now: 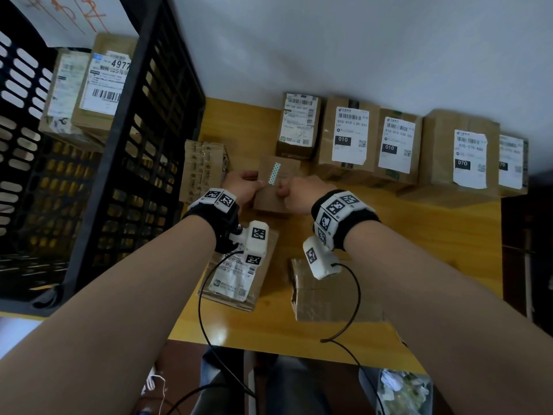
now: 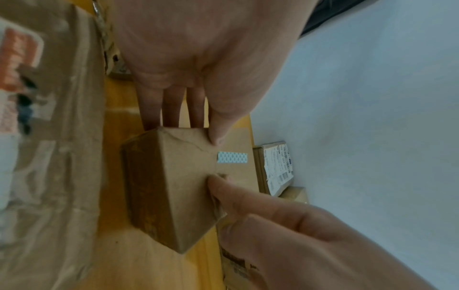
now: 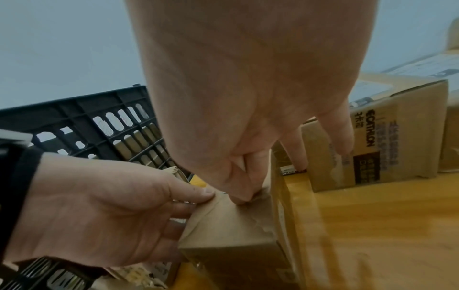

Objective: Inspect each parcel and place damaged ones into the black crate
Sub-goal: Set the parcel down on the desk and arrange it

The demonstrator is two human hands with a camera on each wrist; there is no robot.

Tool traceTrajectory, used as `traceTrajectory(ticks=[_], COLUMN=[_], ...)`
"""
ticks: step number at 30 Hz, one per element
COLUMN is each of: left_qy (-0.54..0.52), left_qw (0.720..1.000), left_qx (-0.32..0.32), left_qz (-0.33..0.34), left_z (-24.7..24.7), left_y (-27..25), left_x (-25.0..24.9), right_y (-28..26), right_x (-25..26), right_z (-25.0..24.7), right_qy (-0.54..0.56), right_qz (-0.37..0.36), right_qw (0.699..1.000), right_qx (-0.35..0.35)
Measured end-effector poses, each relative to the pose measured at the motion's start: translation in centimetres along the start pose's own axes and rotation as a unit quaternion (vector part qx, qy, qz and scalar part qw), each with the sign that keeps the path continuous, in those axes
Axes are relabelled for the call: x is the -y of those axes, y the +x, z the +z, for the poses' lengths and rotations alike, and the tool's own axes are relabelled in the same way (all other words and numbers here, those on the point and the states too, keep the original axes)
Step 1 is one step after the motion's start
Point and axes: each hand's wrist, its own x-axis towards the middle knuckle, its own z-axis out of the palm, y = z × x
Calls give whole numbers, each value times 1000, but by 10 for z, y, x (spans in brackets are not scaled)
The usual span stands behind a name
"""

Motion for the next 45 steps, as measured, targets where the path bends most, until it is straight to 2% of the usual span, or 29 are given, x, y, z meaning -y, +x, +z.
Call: traceTrajectory(ticks=[2,4,6,8,9,12,13,16,20,23,25,28,30,33,35,39,40,42,45], left_qy=[9,25,55,79,91,119,113,71,13,-85,-125,-106,-101,-106,-86,-42,-29,-14,11], left_qw=[1000,999,998,996,994,991,992,997,999,996,992,993,992,991,992,996,998,999,999], left_qx=[-4,-9,-16,-18,-18,-32,-33,-27,-36,-41,-30,-27,-51,-61,-69,-65,-53,-31,-21], left_qz=[6,17,31,44,51,57,51,29,19,11,15,41,49,59,66,39,29,16,23], left_z=[2,4,5,5,4,3,3,2,0,0,-1,-4,-3,-1,-1,-2,-2,-3,-3], left_y=[-1,-3,-7,-10,-11,-11,-13,-15,-19,-28,-31,-29,-28,-25,-26,-28,-29,-30,-29], left_x=[0,0,1,1,2,4,3,3,1,-7,-9,-5,-2,-2,-3,-6,-8,-12,-12], right_y=[-4,-7,-9,-8,-6,-4,-5,-11,-22,-26,-28,-31,-31,-29,-30,-37,-37,-35,-29], right_x=[-2,-8,-17,-25,-27,-24,-22,-18,-22,-27,-29,-29,-31,-36,-36,-29,-25,-17,-6], right_z=[-1,2,8,14,17,25,25,21,17,15,17,21,22,21,17,3,0,-2,0], right_qy=[34,127,288,404,438,544,570,589,581,585,557,463,426,380,341,315,303,262,184], right_qz=[-14,-32,11,82,107,131,128,113,86,83,85,82,88,92,82,9,-14,-32,4], right_qw=[999,991,950,886,868,822,807,791,796,788,805,865,888,909,918,907,913,940,976], right_qx=[-6,-36,-118,-213,-209,-102,-88,-120,-149,-173,-186,-173,-150,-146,-186,-281,-273,-216,-120])
